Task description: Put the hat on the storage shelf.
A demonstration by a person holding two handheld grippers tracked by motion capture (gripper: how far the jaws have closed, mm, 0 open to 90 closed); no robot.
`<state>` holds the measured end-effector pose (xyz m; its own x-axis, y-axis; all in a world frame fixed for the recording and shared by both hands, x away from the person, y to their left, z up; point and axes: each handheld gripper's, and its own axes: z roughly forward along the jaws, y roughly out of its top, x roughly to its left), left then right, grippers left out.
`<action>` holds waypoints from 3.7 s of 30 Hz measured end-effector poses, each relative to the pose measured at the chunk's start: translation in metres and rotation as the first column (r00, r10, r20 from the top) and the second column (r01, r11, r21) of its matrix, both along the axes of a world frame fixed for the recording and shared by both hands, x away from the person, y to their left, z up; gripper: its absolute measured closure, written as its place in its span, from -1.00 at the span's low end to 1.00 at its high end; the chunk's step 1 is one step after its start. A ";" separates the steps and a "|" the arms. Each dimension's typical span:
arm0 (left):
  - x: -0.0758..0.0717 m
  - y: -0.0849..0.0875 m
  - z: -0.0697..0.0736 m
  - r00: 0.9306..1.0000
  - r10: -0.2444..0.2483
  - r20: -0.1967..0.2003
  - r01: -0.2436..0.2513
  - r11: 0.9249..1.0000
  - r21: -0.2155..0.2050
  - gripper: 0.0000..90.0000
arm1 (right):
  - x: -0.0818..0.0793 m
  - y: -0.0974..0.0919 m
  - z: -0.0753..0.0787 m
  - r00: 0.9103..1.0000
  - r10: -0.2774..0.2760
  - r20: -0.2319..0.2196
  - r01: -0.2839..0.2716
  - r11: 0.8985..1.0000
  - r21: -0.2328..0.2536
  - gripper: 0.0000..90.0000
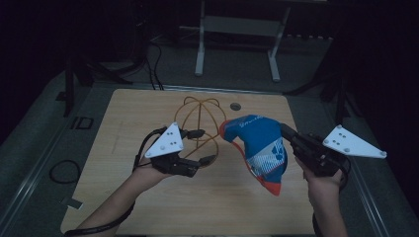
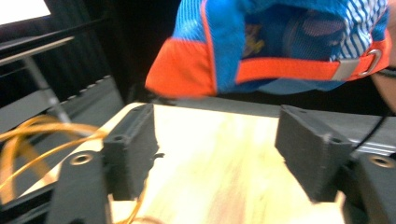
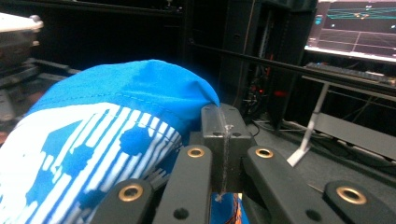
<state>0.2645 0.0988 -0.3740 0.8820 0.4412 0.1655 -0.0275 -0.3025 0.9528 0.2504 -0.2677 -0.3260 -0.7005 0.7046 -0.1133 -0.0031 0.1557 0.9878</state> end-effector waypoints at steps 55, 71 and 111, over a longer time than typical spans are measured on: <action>-0.034 0.140 -0.166 0.843 0.523 -0.128 -0.536 0.836 -0.118 -0.88 | 0.136 0.198 0.004 0.964 0.183 -0.192 -0.201 0.977 -0.076 1.00; -0.032 0.137 -0.171 0.846 0.512 -0.147 -0.528 0.843 -0.104 -0.88 | 0.142 0.168 -0.025 0.949 0.162 -0.269 -0.189 0.979 -0.079 1.00; -0.031 0.136 -0.179 0.855 0.488 -0.176 -0.509 0.854 -0.105 -0.88 | 0.118 0.133 -0.048 0.949 0.164 -0.270 -0.184 0.982 -0.049 0.35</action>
<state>0.2333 0.2343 -0.5528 0.5461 0.8368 -0.0394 0.2251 -0.1013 0.9691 0.3686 -0.1346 -0.3736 -0.8233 0.5658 0.0457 0.2226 0.2477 0.9429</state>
